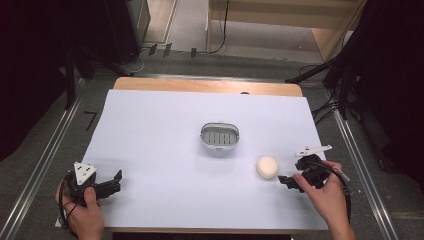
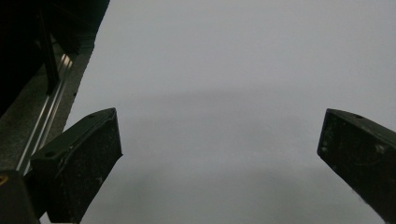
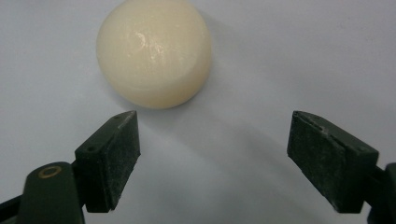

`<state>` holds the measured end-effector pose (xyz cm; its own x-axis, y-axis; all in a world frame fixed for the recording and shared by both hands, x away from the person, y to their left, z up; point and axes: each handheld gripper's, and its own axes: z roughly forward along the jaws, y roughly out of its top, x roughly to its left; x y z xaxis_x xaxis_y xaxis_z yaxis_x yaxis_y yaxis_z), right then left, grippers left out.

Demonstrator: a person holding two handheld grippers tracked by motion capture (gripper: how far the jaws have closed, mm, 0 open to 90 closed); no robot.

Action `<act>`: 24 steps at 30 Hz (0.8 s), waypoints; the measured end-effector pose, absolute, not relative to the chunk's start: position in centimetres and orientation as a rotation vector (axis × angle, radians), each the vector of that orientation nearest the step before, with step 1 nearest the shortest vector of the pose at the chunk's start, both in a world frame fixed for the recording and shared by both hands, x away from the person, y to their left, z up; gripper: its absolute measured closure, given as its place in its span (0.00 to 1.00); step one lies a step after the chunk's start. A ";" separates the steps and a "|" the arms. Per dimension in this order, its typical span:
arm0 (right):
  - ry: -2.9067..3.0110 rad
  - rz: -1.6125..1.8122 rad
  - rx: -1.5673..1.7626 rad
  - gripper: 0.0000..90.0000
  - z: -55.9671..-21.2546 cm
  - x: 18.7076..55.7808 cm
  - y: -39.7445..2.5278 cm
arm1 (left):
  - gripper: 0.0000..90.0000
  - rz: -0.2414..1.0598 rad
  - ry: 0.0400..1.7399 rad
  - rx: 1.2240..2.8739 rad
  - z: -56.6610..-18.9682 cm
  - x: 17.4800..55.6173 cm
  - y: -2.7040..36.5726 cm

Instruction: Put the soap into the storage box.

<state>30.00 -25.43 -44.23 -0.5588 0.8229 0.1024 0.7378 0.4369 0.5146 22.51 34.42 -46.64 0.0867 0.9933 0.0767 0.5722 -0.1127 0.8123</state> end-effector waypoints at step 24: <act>2.589 0.733 1.370 0.18 -43.9 32.1 -21.1 | 0.00 0.886 1.547 1.771 -46.6 22.6 34.3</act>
